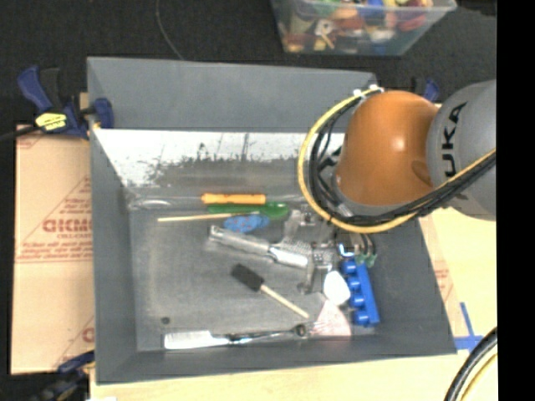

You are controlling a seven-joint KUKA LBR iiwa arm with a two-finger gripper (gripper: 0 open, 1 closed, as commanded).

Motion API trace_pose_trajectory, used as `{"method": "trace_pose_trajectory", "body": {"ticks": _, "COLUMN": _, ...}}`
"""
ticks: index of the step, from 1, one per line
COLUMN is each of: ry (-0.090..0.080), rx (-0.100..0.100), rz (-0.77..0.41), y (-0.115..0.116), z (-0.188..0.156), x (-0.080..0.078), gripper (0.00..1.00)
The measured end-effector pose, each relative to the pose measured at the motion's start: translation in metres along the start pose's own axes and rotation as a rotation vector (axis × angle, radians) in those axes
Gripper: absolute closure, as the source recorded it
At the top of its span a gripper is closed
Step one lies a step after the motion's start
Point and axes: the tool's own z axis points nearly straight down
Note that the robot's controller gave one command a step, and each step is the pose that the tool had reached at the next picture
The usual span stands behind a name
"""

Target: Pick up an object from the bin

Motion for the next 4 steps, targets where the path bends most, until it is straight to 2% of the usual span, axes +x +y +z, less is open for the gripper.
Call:
{"method": "trace_pose_trajectory", "body": {"ticks": 1, "ry": -0.006, "rx": 0.000, "rz": 0.000, "y": 0.000, "z": -0.002, "x": -0.001, "gripper": 0.00}}
{"method": "trace_pose_trajectory", "body": {"ticks": 2, "ry": -0.014, "rx": -0.002, "rz": 0.104, "y": -0.051, "z": 0.124, "x": -0.042, "gripper": 0.00}}
{"method": "trace_pose_trajectory", "body": {"ticks": 3, "ry": -0.023, "rx": -0.004, "rz": 0.174, "y": -0.054, "z": 0.139, "x": -0.045, "gripper": 0.00}}
{"method": "trace_pose_trajectory", "body": {"ticks": 4, "ry": -0.023, "rx": -0.001, "rz": 0.130, "y": -0.058, "z": 0.144, "x": -0.046, "gripper": 0.00}}
